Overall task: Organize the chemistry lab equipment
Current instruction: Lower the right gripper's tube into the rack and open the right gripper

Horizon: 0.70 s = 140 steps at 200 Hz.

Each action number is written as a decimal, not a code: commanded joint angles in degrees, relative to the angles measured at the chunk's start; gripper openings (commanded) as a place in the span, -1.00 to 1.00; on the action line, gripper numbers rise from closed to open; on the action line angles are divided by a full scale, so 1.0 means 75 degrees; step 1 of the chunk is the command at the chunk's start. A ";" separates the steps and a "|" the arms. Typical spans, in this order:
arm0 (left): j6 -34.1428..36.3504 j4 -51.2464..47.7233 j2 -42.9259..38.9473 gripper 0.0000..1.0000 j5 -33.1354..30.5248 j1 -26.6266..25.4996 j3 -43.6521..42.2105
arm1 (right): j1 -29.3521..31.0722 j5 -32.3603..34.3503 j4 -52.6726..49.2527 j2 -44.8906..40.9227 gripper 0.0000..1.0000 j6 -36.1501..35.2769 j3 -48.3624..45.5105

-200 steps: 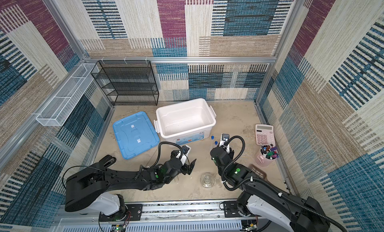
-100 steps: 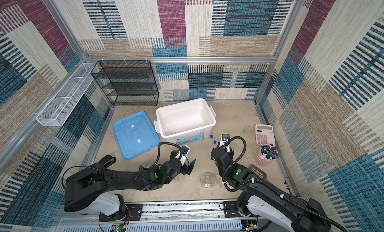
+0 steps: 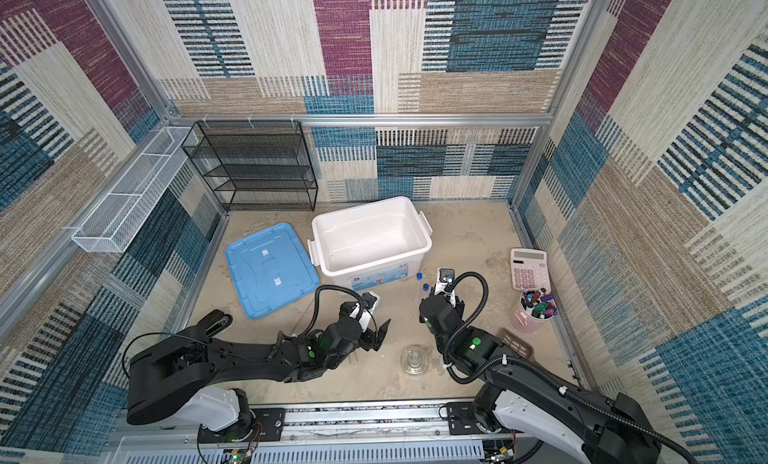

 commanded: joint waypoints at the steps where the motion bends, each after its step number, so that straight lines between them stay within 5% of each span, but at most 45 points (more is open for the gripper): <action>1: -0.0147 0.0225 -0.0029 0.87 -0.0130 0.0004 -0.0007 | 0.0099 -0.0112 -0.0186 0.0044 -0.75 0.0168 -0.0006; 140: -0.0032 0.0330 -0.0025 0.88 -0.0021 0.0002 -0.0063 | 0.0925 0.0755 -0.0549 0.0530 -0.70 0.0956 0.0114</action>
